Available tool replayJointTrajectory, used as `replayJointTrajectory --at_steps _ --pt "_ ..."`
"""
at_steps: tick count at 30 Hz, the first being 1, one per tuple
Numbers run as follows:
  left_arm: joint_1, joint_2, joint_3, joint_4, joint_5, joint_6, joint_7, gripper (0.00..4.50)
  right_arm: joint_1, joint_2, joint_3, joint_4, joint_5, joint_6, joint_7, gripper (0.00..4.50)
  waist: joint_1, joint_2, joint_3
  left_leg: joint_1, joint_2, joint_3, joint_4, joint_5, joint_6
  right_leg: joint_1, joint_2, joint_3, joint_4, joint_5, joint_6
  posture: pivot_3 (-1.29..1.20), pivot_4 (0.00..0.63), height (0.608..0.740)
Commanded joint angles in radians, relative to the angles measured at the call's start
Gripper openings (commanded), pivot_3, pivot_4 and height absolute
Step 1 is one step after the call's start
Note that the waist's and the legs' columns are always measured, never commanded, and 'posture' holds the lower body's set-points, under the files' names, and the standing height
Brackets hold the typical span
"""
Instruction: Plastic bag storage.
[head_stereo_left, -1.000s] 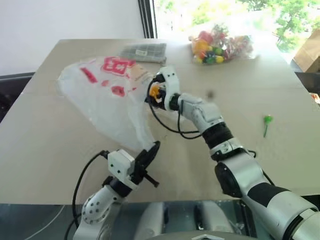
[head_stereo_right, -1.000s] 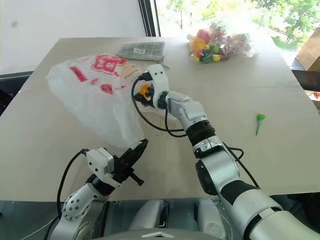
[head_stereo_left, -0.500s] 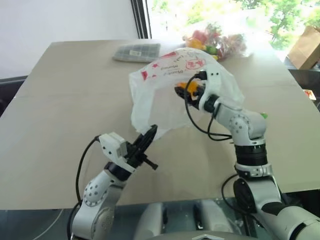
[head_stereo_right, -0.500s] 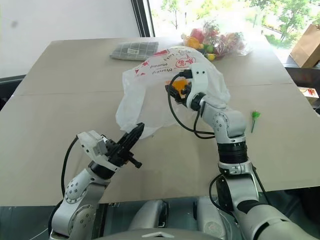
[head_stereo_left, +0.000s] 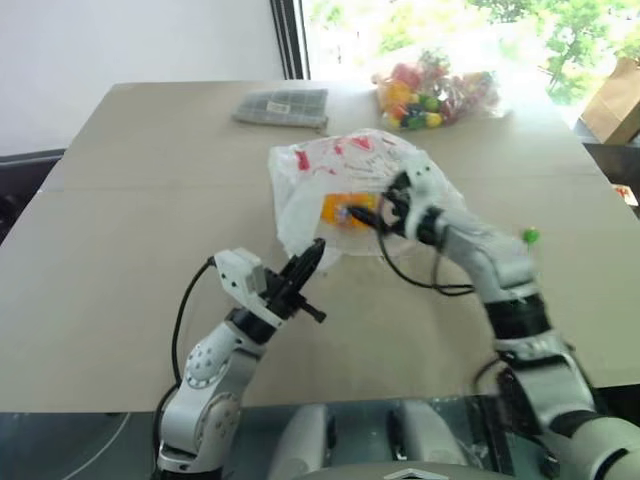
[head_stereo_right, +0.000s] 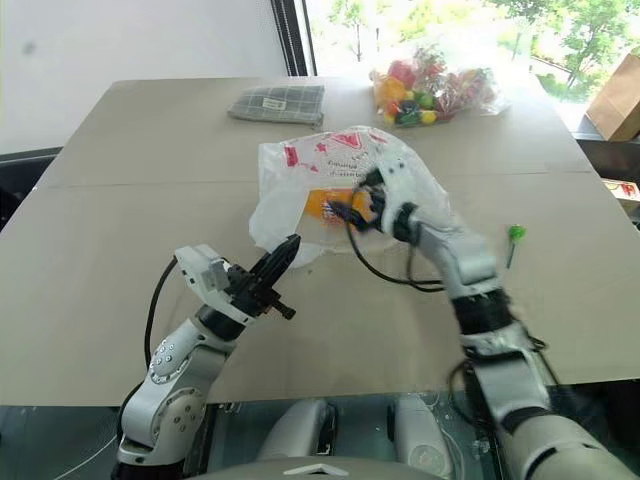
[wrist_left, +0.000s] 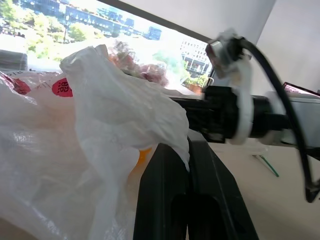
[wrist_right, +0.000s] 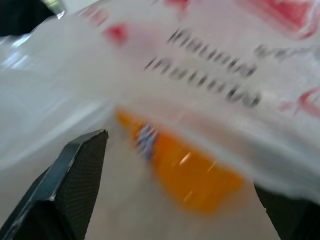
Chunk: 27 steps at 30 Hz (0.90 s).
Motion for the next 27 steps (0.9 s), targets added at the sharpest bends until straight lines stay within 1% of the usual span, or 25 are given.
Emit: replayJointTrajectory --at_steps 1,2,3,5,7,10,12,15,17,21,25,27 --pt "-0.017 -0.001 0.011 -0.002 0.009 0.018 0.024 0.00 0.102 -0.210 0.022 -0.283 0.112 0.019 0.273 4.43 0.006 0.000 0.000 0.000 0.000 0.000 0.000 0.000 0.000 0.000 0.000 0.000 -0.001 0.000 0.000 0.00 0.150 0.740" --pt "-0.020 -0.005 0.016 0.000 0.009 0.022 0.034 0.00 0.132 -0.251 -0.001 -0.330 0.121 -0.006 0.291 4.43 0.008 0.000 0.000 -0.001 0.000 0.000 0.000 0.000 0.001 0.000 0.000 0.000 -0.001 0.000 0.000 0.00 0.150 0.740" --pt "-0.022 -0.010 0.022 0.004 0.012 0.026 0.047 0.00 0.153 -0.254 -0.042 -0.358 0.130 -0.025 0.264 4.43 0.005 0.000 0.000 -0.001 0.000 0.000 0.000 -0.001 0.002 0.000 0.000 0.000 -0.002 0.000 0.000 0.00 0.150 0.740" --pt "-0.025 -0.006 0.020 0.011 0.031 0.029 0.053 0.00 0.186 -0.195 -0.158 -0.372 0.129 -0.103 0.142 4.43 0.000 0.000 0.000 0.001 0.000 0.001 0.000 -0.003 0.005 0.002 0.000 0.001 -0.001 0.000 0.000 0.00 0.150 0.740" --pt "-0.024 0.003 0.008 0.012 0.053 0.022 0.043 0.00 0.223 -0.158 -0.234 -0.370 0.095 -0.177 0.061 4.43 0.005 0.000 0.000 0.004 0.001 0.000 0.000 -0.003 0.005 0.004 0.001 0.001 0.000 0.000 0.000 0.00 0.150 0.740" --pt "-0.020 0.002 -0.006 0.013 0.076 0.011 0.038 0.00 0.286 -0.172 -0.283 -0.364 0.006 -0.250 -0.017 4.43 0.021 -0.001 0.000 0.006 0.000 -0.002 0.000 -0.003 0.005 0.008 0.000 -0.002 -0.001 0.000 0.000 0.00 0.150 0.740" --pt "-0.020 -0.008 -0.009 0.015 0.078 0.005 0.038 0.00 0.320 -0.167 -0.318 -0.360 -0.026 -0.273 -0.078 4.43 0.031 -0.001 0.000 0.006 -0.001 -0.002 0.001 -0.002 0.004 0.008 -0.001 -0.001 -0.001 0.000 0.000 0.00 0.150 0.740" --pt "-0.046 -0.031 -0.004 0.037 0.086 0.001 0.051 0.00 0.460 -0.153 -0.364 -0.308 -0.173 -0.251 -0.271 4.43 0.040 -0.003 -0.001 0.005 -0.001 -0.002 0.002 -0.001 0.002 0.008 -0.001 -0.002 -0.002 0.000 0.000 0.00 0.150 0.740" --pt "-0.055 -0.039 -0.003 0.056 0.105 -0.005 0.055 0.00 0.517 -0.155 -0.362 -0.262 -0.234 -0.269 -0.326 4.43 0.043 -0.003 -0.002 0.004 -0.001 -0.003 0.002 -0.001 0.001 0.008 -0.001 -0.003 -0.002 0.000 0.000 0.00 0.150 0.740" --pt "-0.066 -0.059 -0.003 0.072 0.117 -0.016 0.066 0.00 0.509 -0.114 -0.409 -0.163 -0.261 -0.285 -0.428 4.43 0.024 -0.002 -0.002 0.006 -0.001 0.002 0.002 -0.001 0.002 0.008 0.000 0.001 0.000 0.000 0.000 0.00 0.150 0.740" --pt "-0.064 -0.062 -0.012 0.074 0.142 -0.030 0.058 0.00 0.470 -0.065 -0.496 -0.070 -0.252 -0.287 -0.534 4.43 0.024 -0.002 -0.002 0.010 0.001 0.002 0.002 -0.001 0.002 0.010 0.002 0.002 0.000 0.000 0.000 0.00 0.150 0.740" --pt "-0.058 -0.063 -0.014 0.071 0.146 -0.034 0.058 0.00 0.463 -0.057 -0.513 -0.048 -0.225 -0.254 -0.525 4.43 0.029 -0.002 -0.002 0.009 0.001 0.001 0.002 -0.001 0.002 0.010 0.002 0.001 0.000 0.000 0.000 0.00 0.150 0.740"
